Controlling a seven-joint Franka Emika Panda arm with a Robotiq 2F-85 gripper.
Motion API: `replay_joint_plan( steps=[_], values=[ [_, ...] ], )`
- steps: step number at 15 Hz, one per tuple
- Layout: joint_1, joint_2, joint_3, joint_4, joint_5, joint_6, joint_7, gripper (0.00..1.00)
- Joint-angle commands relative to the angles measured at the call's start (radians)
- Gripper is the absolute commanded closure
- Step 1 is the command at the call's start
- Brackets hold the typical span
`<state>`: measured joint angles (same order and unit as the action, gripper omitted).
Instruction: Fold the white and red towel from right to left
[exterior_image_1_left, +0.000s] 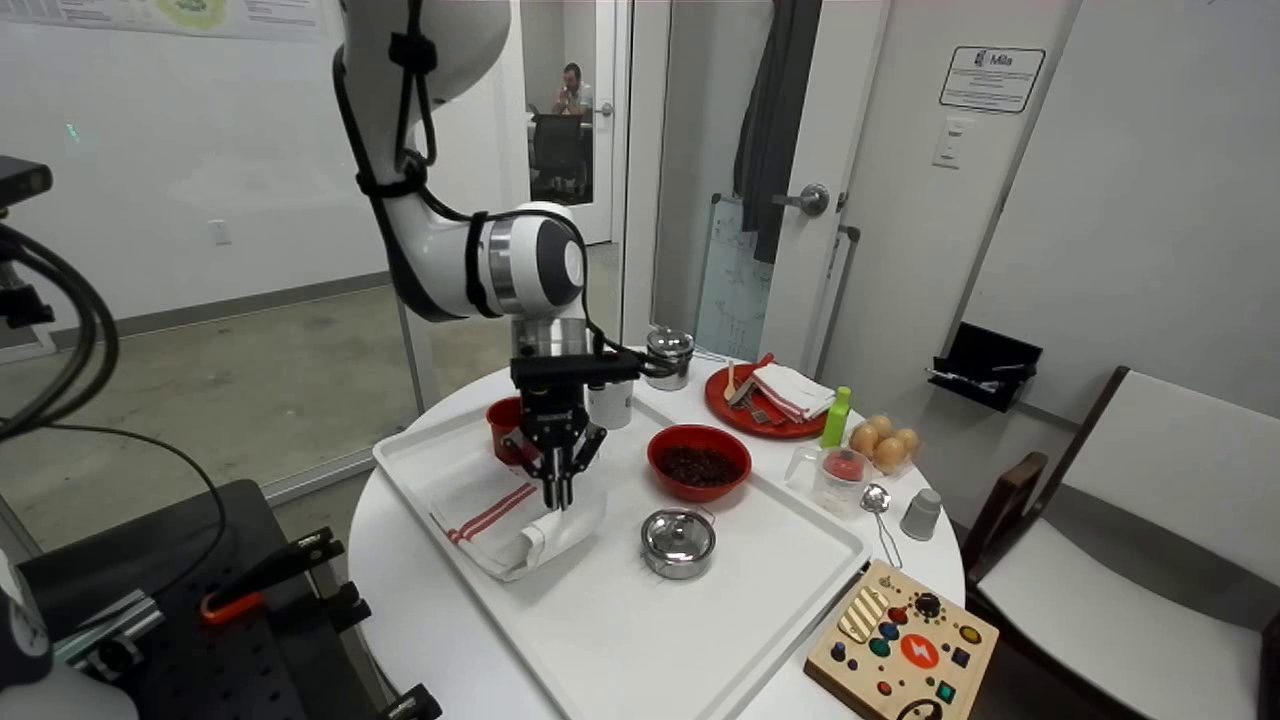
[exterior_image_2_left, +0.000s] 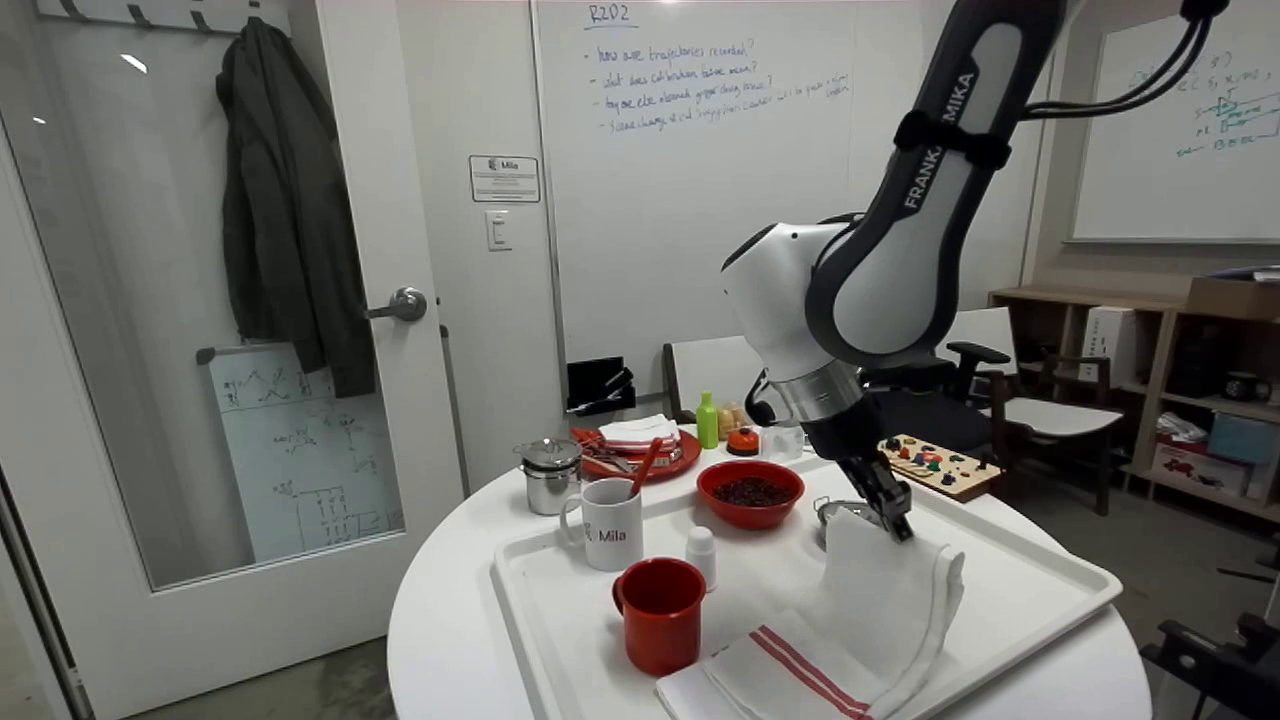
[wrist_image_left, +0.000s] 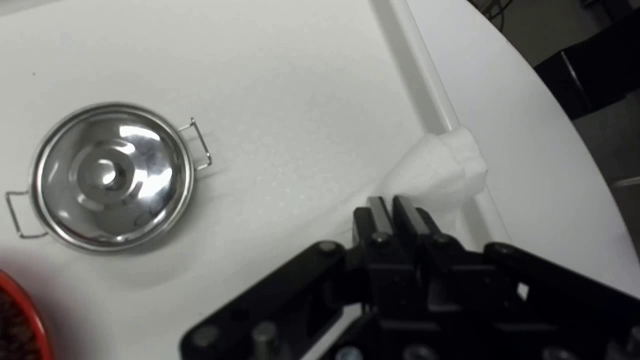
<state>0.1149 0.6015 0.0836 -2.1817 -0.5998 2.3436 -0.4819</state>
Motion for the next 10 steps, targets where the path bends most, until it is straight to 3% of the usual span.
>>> replay_joint_plan(
  steps=[1,10],
  values=[
    [0.052,-0.045,0.027,-0.031,-0.067,-0.019,0.006,0.89],
    [0.205,0.039,0.115,0.12,-0.055,-0.113,0.093,0.9]
  ],
)
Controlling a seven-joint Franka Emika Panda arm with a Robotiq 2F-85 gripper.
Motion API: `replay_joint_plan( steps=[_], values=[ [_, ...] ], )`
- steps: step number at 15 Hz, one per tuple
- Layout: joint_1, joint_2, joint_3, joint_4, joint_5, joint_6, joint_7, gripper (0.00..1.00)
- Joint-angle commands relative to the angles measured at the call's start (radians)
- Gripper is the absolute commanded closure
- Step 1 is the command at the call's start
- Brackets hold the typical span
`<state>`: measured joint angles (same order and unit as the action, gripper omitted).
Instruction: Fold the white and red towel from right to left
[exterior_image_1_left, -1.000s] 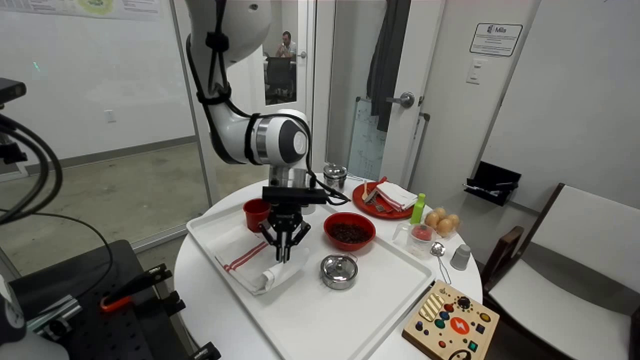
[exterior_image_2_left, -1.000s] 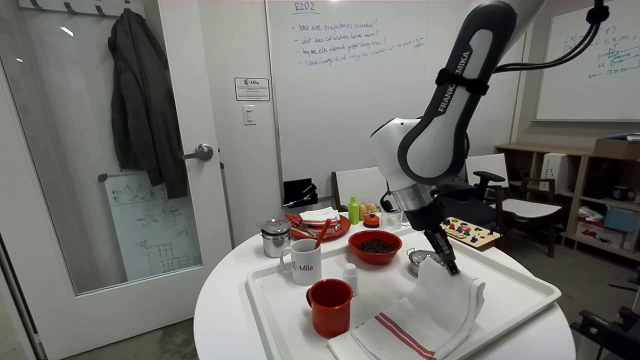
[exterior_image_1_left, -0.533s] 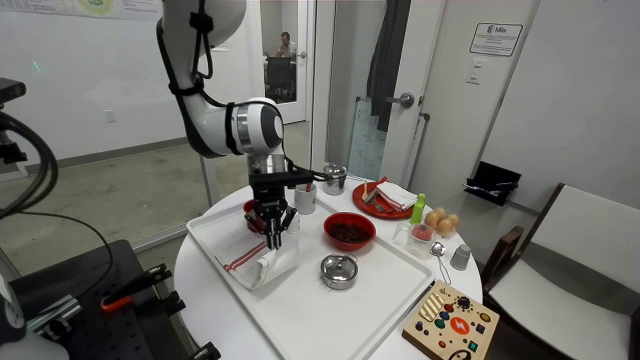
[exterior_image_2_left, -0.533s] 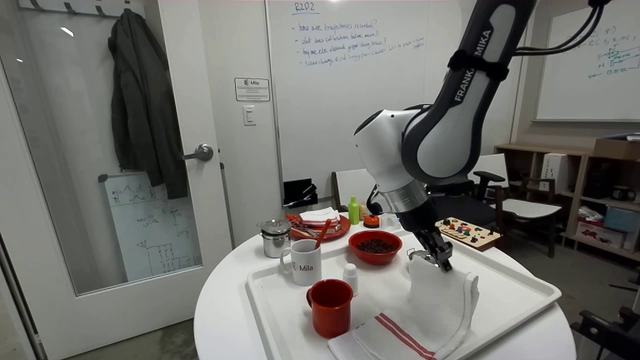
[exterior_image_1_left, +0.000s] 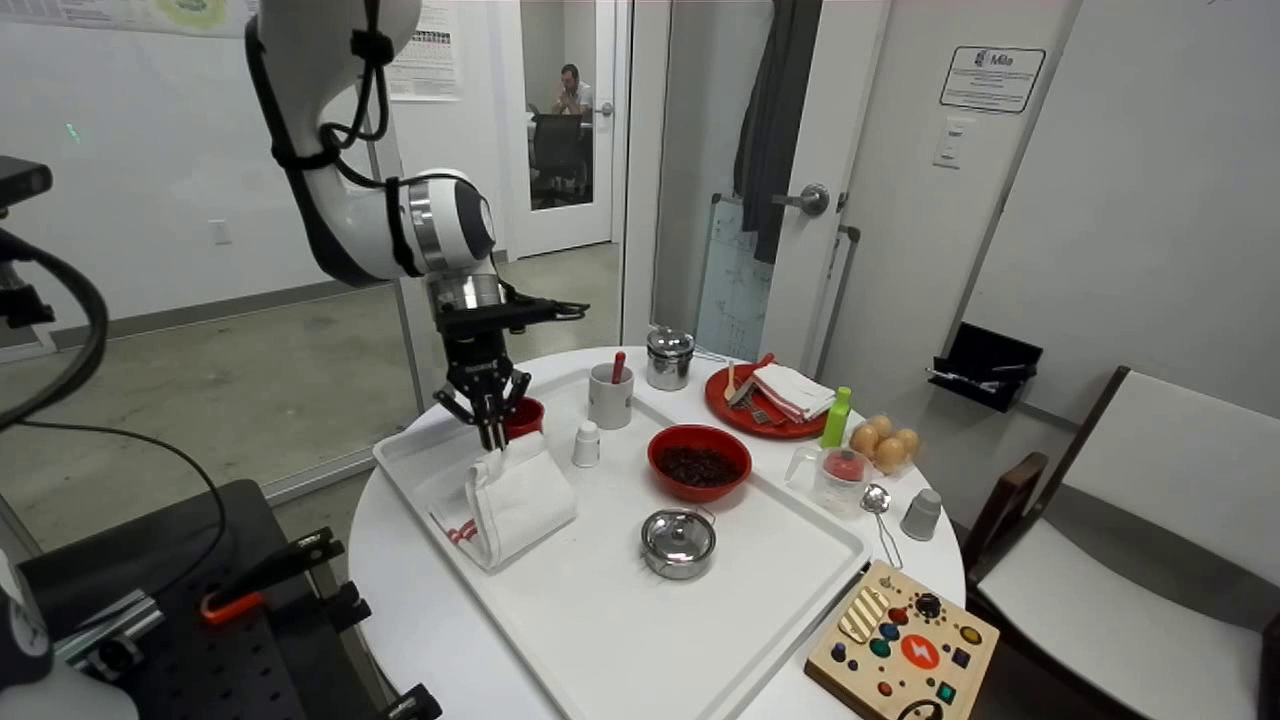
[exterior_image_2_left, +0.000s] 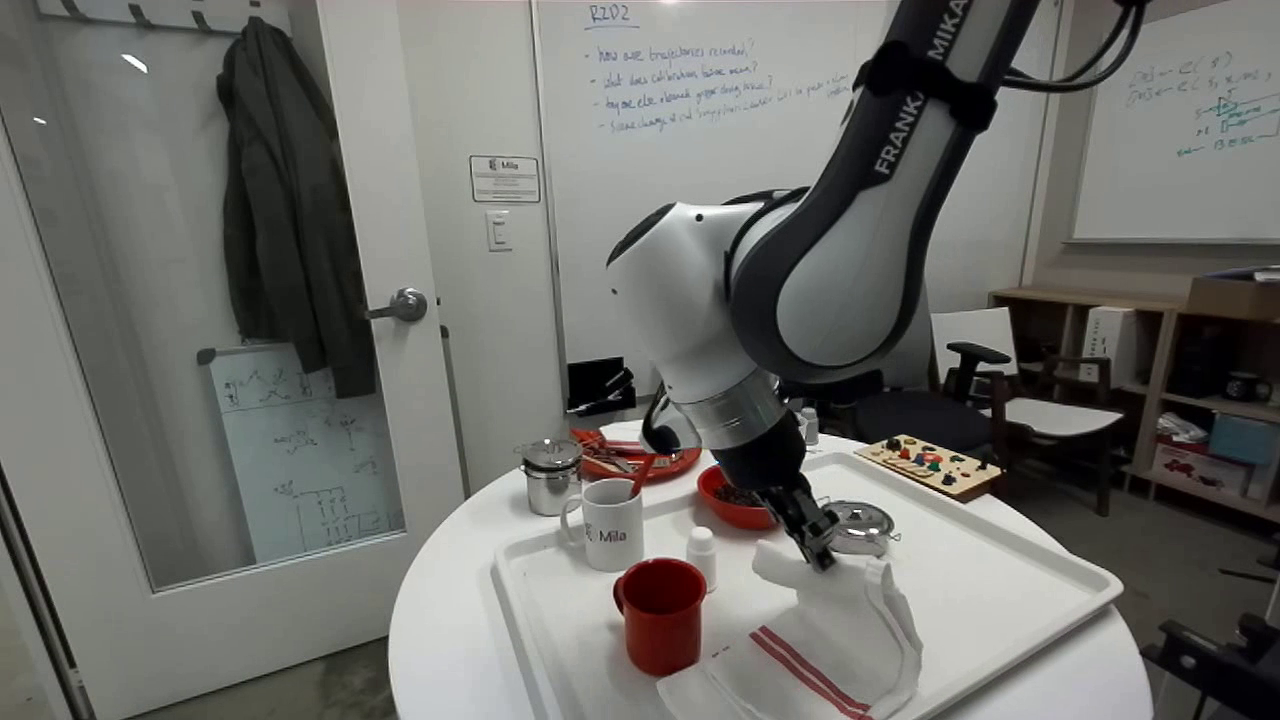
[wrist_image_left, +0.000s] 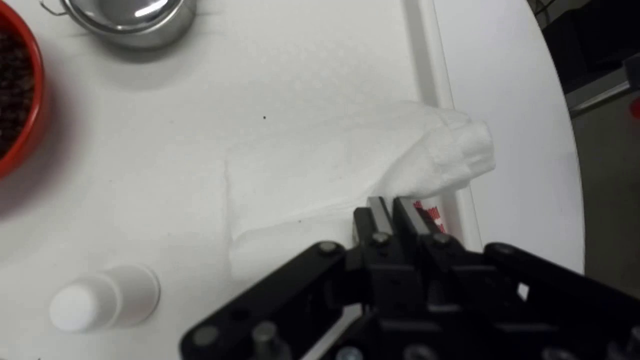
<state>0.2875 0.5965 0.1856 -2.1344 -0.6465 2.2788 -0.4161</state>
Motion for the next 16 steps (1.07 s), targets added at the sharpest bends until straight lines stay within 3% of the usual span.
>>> replay_joint_plan(
  steps=[1,10,11,12,13,16],
  values=[
    [0.042,0.053,0.019,0.091,-0.005,-0.058,0.028,0.9],
    [0.102,0.163,0.026,0.214,-0.013,-0.115,0.029,0.89],
    [0.106,0.17,0.025,0.221,-0.015,-0.117,0.029,0.64],
    [0.109,0.177,0.026,0.228,-0.015,-0.122,0.028,0.73],
    [0.113,0.182,0.026,0.232,-0.017,-0.127,0.029,0.6],
    [0.123,0.192,0.027,0.246,-0.019,-0.138,0.03,0.4]
  ],
)
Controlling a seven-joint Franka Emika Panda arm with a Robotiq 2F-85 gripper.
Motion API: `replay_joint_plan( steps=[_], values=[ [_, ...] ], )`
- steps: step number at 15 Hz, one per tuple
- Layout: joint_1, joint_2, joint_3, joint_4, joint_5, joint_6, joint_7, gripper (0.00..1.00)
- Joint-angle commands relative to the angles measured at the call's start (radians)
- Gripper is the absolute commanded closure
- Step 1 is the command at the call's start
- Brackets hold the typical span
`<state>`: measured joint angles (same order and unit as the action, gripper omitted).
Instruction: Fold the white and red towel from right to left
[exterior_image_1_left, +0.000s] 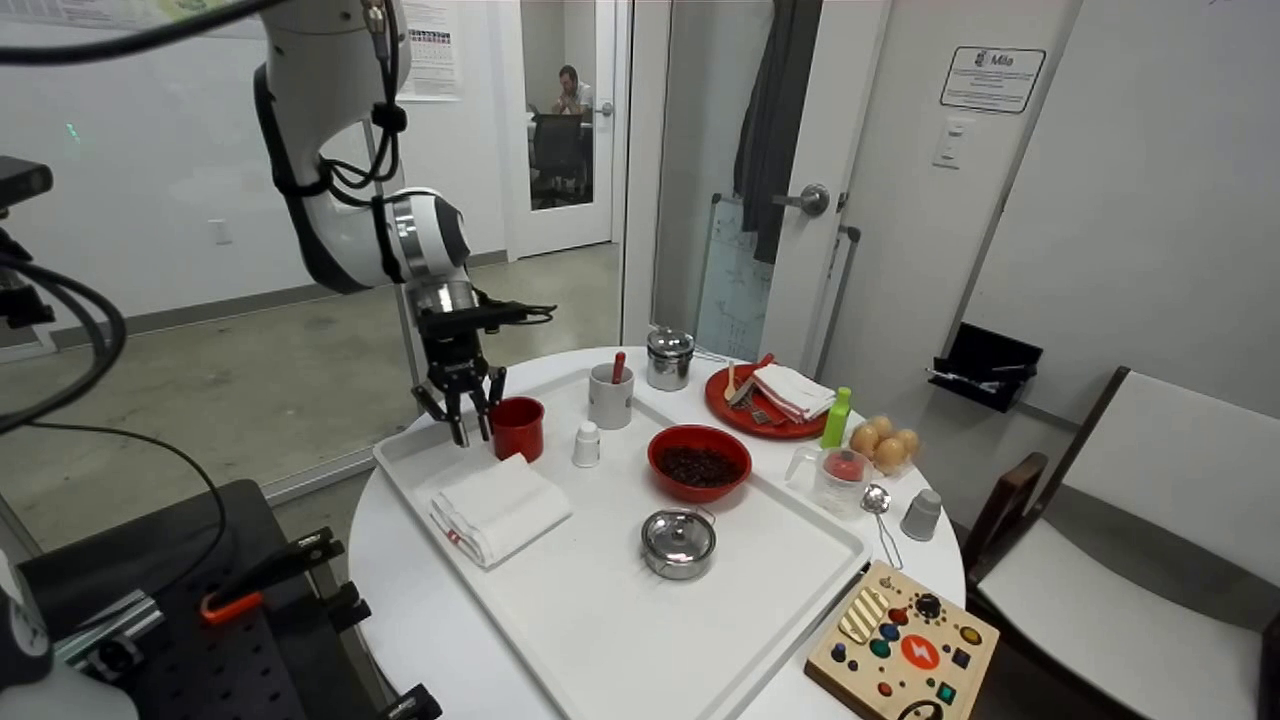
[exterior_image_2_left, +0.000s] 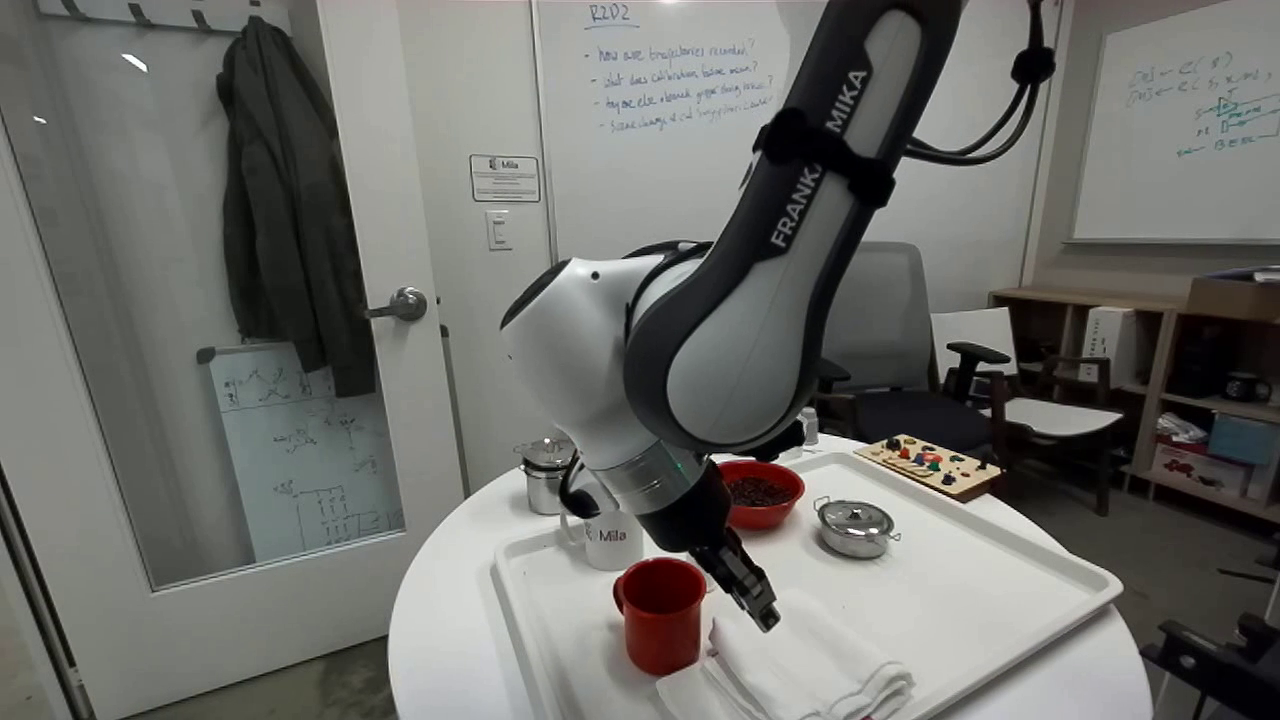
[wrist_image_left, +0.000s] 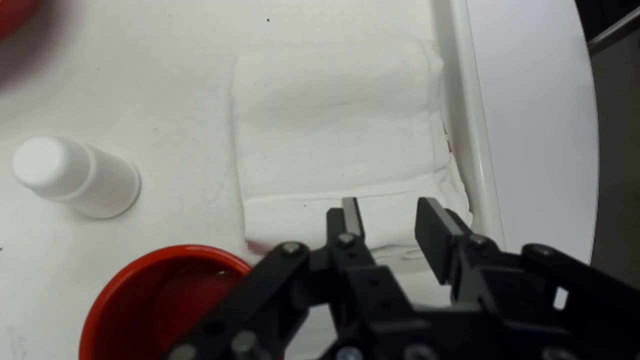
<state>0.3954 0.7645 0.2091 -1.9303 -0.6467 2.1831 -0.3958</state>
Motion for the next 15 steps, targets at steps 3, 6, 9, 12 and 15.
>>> replay_joint_plan(
  steps=[3,6,9,12,15],
  values=[
    [0.024,0.028,0.004,0.051,-0.02,-0.053,0.012,0.19],
    [0.025,0.025,0.004,0.051,-0.02,-0.055,0.014,0.01],
    [0.018,0.009,-0.004,0.035,-0.024,-0.055,0.021,0.0],
    [0.002,0.014,0.004,0.029,-0.016,-0.038,0.014,0.0],
    [-0.009,0.013,-0.004,0.029,-0.019,-0.038,0.014,0.0]
  ],
)
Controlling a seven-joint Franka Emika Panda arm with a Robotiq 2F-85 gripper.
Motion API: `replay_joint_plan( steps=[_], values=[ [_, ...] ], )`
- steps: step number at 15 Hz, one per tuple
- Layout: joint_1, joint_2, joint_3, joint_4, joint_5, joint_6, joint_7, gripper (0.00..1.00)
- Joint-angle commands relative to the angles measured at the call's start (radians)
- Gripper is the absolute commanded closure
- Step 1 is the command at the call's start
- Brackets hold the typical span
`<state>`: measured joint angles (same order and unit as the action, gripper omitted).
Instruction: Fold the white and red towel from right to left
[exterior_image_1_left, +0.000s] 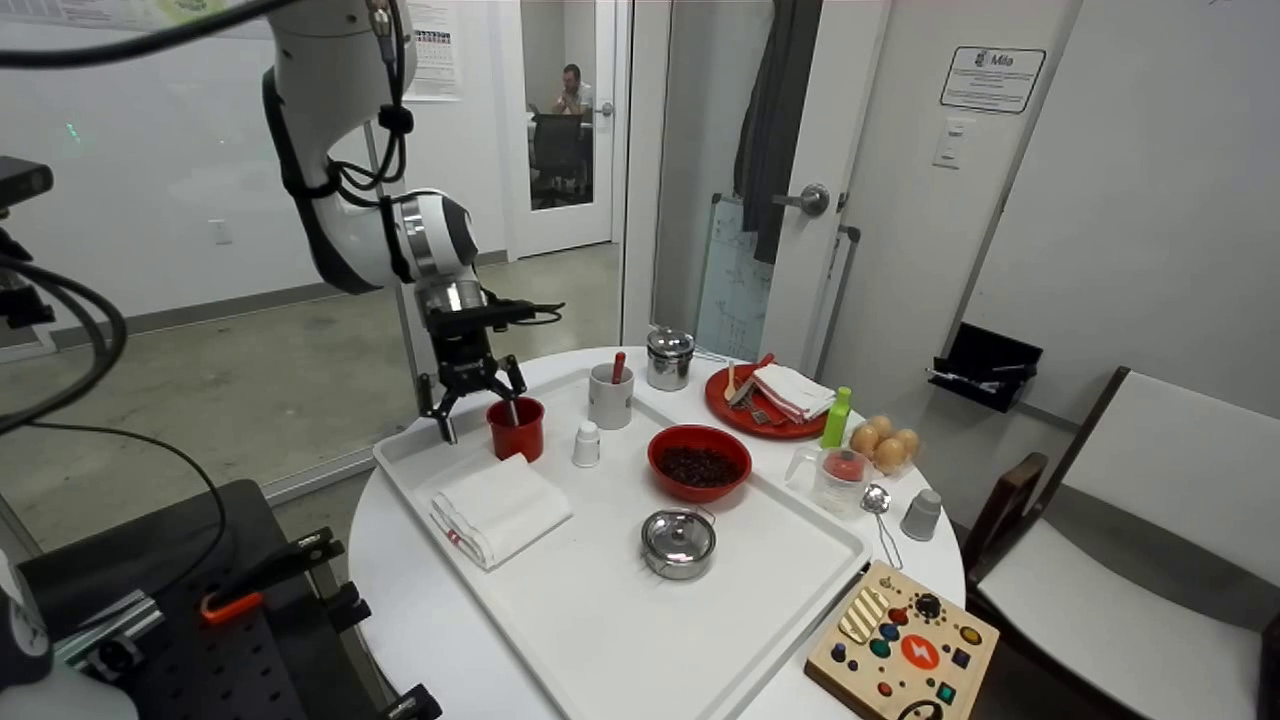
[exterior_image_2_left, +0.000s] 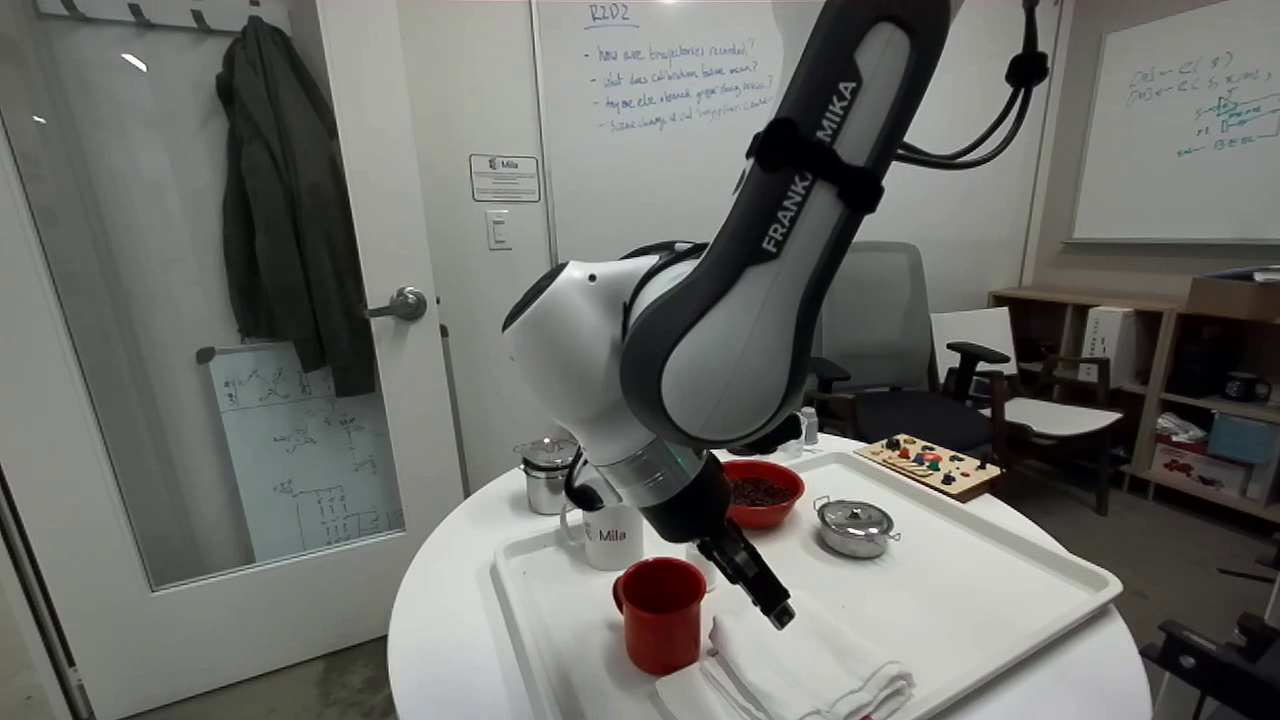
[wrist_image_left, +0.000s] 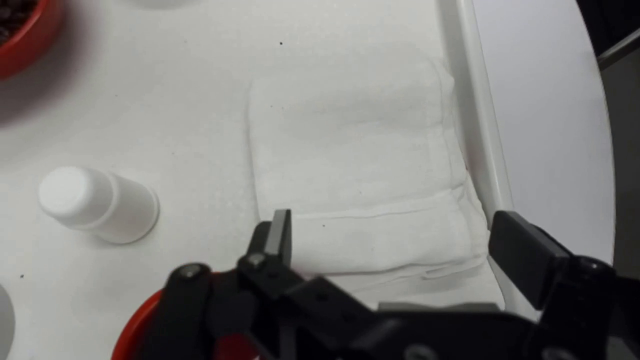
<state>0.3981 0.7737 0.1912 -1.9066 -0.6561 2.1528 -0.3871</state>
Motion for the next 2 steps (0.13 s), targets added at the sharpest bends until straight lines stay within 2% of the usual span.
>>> replay_joint_plan(
  steps=[1,2],
  values=[
    [-0.013,0.004,0.014,0.005,-0.01,-0.008,0.005,0.0],
    [-0.013,0.004,0.014,0.005,-0.01,-0.008,0.005,0.0]
  ],
)
